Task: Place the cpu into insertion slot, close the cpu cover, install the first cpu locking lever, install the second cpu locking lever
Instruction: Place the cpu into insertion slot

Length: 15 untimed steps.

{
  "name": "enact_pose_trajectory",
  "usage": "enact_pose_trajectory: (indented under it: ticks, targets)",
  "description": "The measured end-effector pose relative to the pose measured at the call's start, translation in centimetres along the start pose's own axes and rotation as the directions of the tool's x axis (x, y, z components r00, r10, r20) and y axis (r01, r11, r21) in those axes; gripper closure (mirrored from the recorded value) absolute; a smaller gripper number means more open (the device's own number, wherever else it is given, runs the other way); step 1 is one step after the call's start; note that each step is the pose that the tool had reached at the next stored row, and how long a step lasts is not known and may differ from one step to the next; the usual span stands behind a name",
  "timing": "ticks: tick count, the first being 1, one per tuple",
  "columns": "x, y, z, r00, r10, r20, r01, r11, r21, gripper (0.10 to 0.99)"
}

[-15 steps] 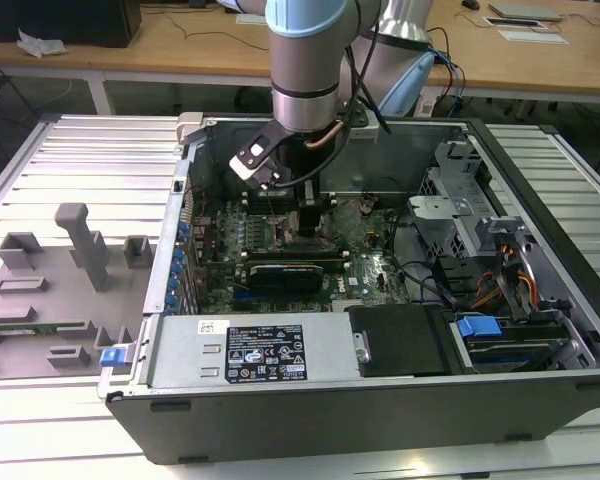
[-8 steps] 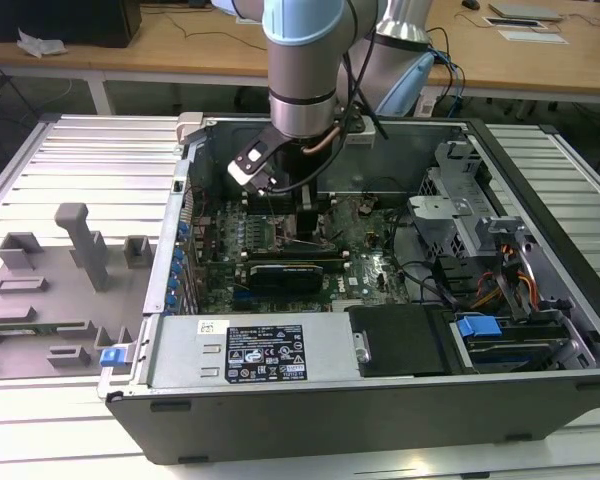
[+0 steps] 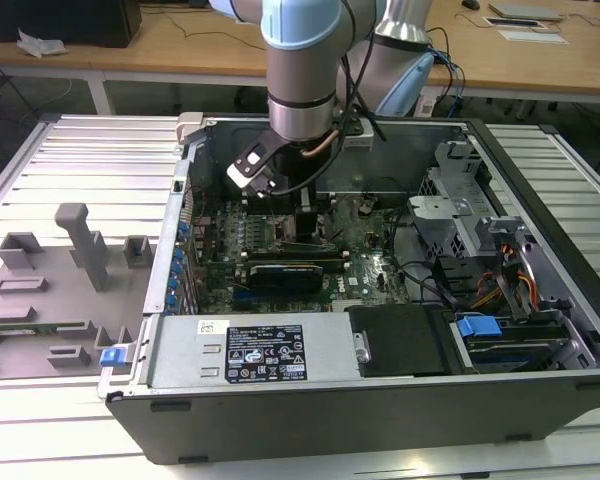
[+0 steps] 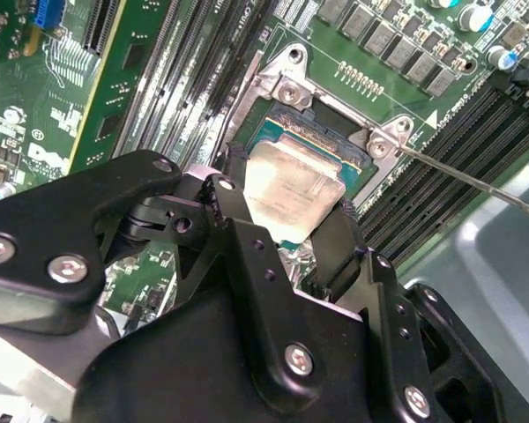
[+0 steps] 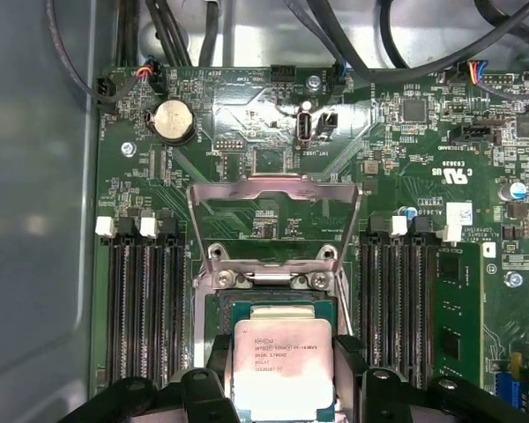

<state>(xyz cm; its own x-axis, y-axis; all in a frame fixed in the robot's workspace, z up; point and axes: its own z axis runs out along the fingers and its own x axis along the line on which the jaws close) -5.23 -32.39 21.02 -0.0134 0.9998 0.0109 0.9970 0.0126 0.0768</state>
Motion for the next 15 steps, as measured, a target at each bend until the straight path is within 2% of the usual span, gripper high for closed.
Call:
enact_pose_trajectory:
  ticks: [9, 15]
  targets:
    - [0.48, -0.14, 0.76, 1.0, -0.002, -0.0003, 0.002, 1.0, 0.0, 0.545]
    - [0.52, -0.21, 1.09, 1.0, -0.002, 0.0007, 0.002, 1.0, 0.0, 0.545]
